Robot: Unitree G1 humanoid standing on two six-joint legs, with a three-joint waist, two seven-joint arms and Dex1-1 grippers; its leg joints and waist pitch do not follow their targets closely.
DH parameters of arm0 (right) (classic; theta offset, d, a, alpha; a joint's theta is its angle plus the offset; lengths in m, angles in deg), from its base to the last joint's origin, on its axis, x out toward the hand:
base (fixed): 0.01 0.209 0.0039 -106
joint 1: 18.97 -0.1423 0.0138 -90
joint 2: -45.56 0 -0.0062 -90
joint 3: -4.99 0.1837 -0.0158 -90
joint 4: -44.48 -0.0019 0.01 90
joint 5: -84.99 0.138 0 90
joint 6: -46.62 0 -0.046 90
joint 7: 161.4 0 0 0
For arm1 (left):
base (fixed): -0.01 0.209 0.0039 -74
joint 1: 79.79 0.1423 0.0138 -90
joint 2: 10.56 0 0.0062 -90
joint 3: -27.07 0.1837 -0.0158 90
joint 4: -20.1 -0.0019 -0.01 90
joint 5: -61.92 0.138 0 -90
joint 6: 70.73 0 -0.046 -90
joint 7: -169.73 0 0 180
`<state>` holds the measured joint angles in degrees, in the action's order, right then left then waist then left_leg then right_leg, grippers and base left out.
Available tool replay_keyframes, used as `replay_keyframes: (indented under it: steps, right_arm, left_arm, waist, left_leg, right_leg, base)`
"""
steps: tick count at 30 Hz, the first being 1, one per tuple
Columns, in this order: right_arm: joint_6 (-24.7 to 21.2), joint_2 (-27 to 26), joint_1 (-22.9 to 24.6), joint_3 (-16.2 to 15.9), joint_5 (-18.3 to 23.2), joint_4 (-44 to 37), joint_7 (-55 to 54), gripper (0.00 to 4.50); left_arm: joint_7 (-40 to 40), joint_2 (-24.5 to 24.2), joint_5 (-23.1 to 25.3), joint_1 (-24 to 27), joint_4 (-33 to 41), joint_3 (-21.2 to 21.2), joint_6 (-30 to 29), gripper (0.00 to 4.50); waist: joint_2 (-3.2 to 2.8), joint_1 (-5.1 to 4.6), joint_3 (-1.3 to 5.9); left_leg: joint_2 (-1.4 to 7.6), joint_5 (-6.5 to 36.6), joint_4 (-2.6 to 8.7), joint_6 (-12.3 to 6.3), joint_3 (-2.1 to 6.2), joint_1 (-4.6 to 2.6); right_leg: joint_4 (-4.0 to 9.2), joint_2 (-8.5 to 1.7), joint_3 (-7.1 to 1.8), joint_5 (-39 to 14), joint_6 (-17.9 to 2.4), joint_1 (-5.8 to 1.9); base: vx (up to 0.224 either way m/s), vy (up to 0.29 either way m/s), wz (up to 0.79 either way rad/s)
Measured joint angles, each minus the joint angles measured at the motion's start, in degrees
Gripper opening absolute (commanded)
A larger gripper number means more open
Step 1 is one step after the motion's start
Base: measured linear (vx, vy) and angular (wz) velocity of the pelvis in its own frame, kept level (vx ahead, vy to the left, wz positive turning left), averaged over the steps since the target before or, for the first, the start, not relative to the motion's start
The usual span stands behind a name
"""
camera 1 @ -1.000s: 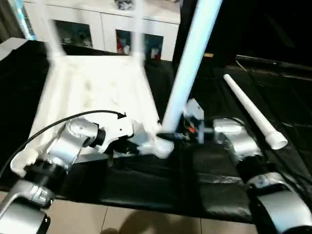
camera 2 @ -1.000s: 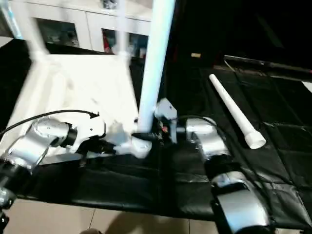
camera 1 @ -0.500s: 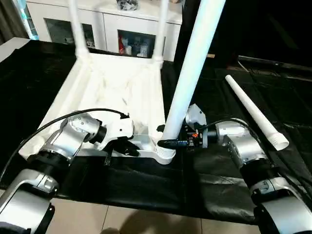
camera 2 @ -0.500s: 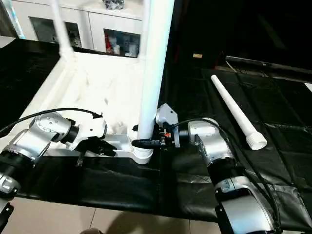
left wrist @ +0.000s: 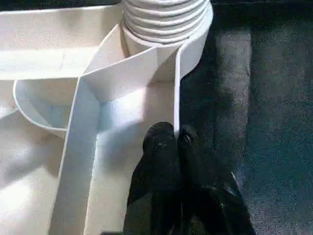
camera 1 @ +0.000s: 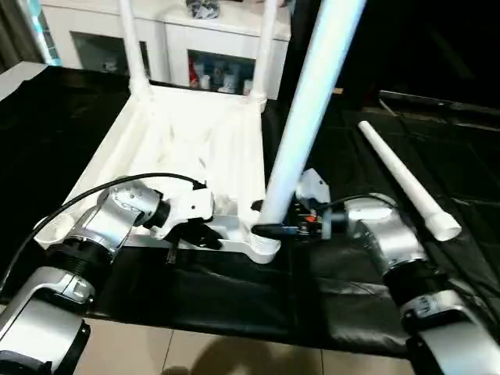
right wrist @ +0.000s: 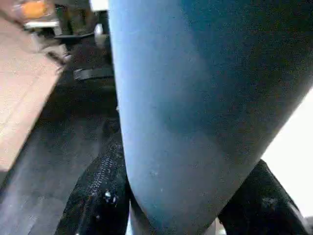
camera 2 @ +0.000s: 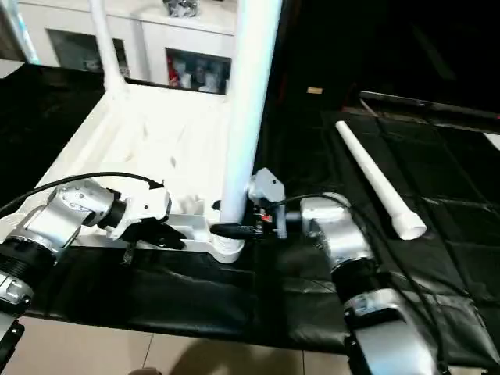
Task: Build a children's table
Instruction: Rotate leg to tighten
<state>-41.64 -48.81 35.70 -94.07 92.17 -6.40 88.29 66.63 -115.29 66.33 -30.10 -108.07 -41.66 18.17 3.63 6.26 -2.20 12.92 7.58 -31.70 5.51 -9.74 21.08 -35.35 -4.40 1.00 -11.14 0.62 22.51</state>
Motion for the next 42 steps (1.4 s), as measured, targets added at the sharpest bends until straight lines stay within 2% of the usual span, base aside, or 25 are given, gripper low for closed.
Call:
replay_keyframes:
  steps: [7,9,11,15,17,19,21,24,29,35,37,41,42]
  right_arm:
    - [-0.64,-4.52,-1.39,2.16,-0.06,3.20,-12.84,1.88]
    - [-1.85,-7.29,-4.12,3.48,-0.02,7.13,-18.73,1.88]
    - [-3.13,-9.00,-6.97,4.80,0.00,10.71,-24.36,1.88]
    - [-3.69,-11.13,-10.71,7.35,0.22,15.87,-33.60,1.88]
    - [-3.70,-11.57,-12.15,7.77,0.19,17.88,-37.89,1.88]
    - [-4.03,-11.78,-13.31,8.23,-0.29,19.77,-41.78,1.88]
    - [-4.25,-12.65,-13.64,8.14,-0.86,20.15,-43.17,1.88]
    - [-4.22,-13.26,-13.72,7.98,-1.04,19.98,-42.98,1.88]
    - [-3.91,-13.71,-13.77,8.12,-1.07,20.59,-43.10,1.88]
    - [-3.53,-13.96,-14.14,8.58,-1.09,21.80,-43.49,1.88]
    - [-3.53,-13.85,-14.02,8.68,-1.09,21.79,-43.37,1.88]
    - [-3.52,-13.89,-13.98,8.69,-1.11,21.80,-43.38,1.88]
    - [-3.52,-13.92,-13.99,8.69,-1.11,21.80,-43.33,1.88]
  left_arm:
    - [-7.55,-0.28,-0.72,5.66,9.06,-4.30,-10.18,0.00]
    - [-12.14,0.22,-0.93,9.57,16.30,-6.90,-17.69,0.00]
    - [-16.05,1.83,-0.89,10.85,20.64,-8.07,-24.37,0.00]
    - [-20.94,5.69,-0.29,11.22,26.04,-9.23,-32.21,0.00]
    - [-22.37,7.27,-0.34,11.09,28.72,-10.11,-33.79,0.00]
    - [-22.82,10.63,-0.85,9.29,32.16,-9.38,-33.47,0.00]
    - [-24.25,11.39,-0.56,7.69,31.63,-7.92,-31.73,0.00]
    - [-27.25,11.13,0.61,7.40,28.73,-7.83,-31.39,0.00]
    - [-29.24,9.81,2.12,7.50,27.13,-7.81,-32.54,0.00]
    - [-29.03,5.93,4.35,7.50,27.91,-7.20,-33.24,0.00]
    - [-28.76,6.02,3.53,7.50,27.87,-7.67,-35.19,0.32]
    - [-28.32,8.86,-0.37,7.50,28.49,-9.15,-39.02,0.54]
    - [-28.37,9.67,-1.02,7.50,28.66,-9.20,-39.59,0.76]
  waist:
    - [-0.03,-2.33,-0.06]
    - [0.13,-3.69,-0.07]
    - [0.26,-4.64,-0.12]
    - [0.51,-5.22,-0.05]
    - [0.53,-5.01,-0.04]
    - [0.44,-4.08,0.07]
    - [0.40,-4.05,0.17]
    - [0.37,-4.55,0.21]
    - [0.15,-4.45,0.12]
    - [-0.03,-4.41,0.02]
    - [-0.02,-4.40,0.03]
    - [0.00,-4.39,0.04]
    - [0.00,-4.39,0.04]
  left_leg:
    - [-0.03,-0.01,-0.06,0.01,0.34,0.01]
    - [-0.02,-0.01,-0.13,0.02,0.37,-0.08]
    - [-0.03,-0.01,-0.17,0.02,0.50,-0.04]
    - [-0.03,0.03,-0.19,0.10,0.56,-0.02]
    - [-0.02,0.06,-0.17,0.14,0.43,-0.03]
    - [-0.02,0.08,-0.14,0.17,0.45,-0.10]
    - [-0.02,0.12,-0.11,0.23,0.50,-0.20]
    - [-0.01,0.20,-0.14,0.35,0.80,-0.08]
    - [0.03,0.27,-0.12,0.46,1.08,-0.12]
    - [0.01,0.28,-0.11,0.48,1.30,-0.14]
    - [0.00,0.28,-0.15,0.48,1.30,-0.14]
    - [-0.02,0.28,-0.18,0.48,1.30,-0.13]
    - [-0.02,0.28,-0.17,0.48,1.30,-0.14]
  right_leg:
    - [0.25,0.00,0.04,0.00,0.00,0.58]
    - [0.23,0.00,0.06,0.10,-0.16,0.69]
    - [0.31,0.01,0.18,0.13,-0.21,0.92]
    - [0.36,0.01,0.31,0.35,-0.53,1.20]
    - [0.32,0.02,0.37,0.53,-0.52,1.21]
    - [0.31,0.02,0.41,0.55,-0.52,1.09]
    - [0.30,0.02,0.48,0.54,-0.50,1.01]
    - [0.43,0.00,0.82,0.53,-0.48,1.10]
    - [0.35,0.00,1.16,0.54,-0.48,1.01]
    - [0.35,0.02,1.31,0.54,-0.48,0.99]
    - [0.37,0.01,1.29,0.54,-0.48,0.94]
    - [0.42,0.00,1.26,0.53,-0.48,0.93]
    - [0.41,0.00,1.27,0.54,-0.48,0.92]
  base:
    - [0.000,0.000,0.00]
    - [0.000,0.000,0.00]
    - [0.000,0.000,0.00]
    - [0.000,0.000,0.00]
    - [0.000,0.000,0.00]
    - [0.000,0.000,0.00]
    - [0.000,0.000,0.00]
    - [0.000,0.000,0.00]
    - [0.000,0.000,0.00]
    - [0.000,0.000,0.00]
    - [0.000,0.000,0.00]
    - [0.000,0.000,0.00]
    - [0.000,0.000,0.00]
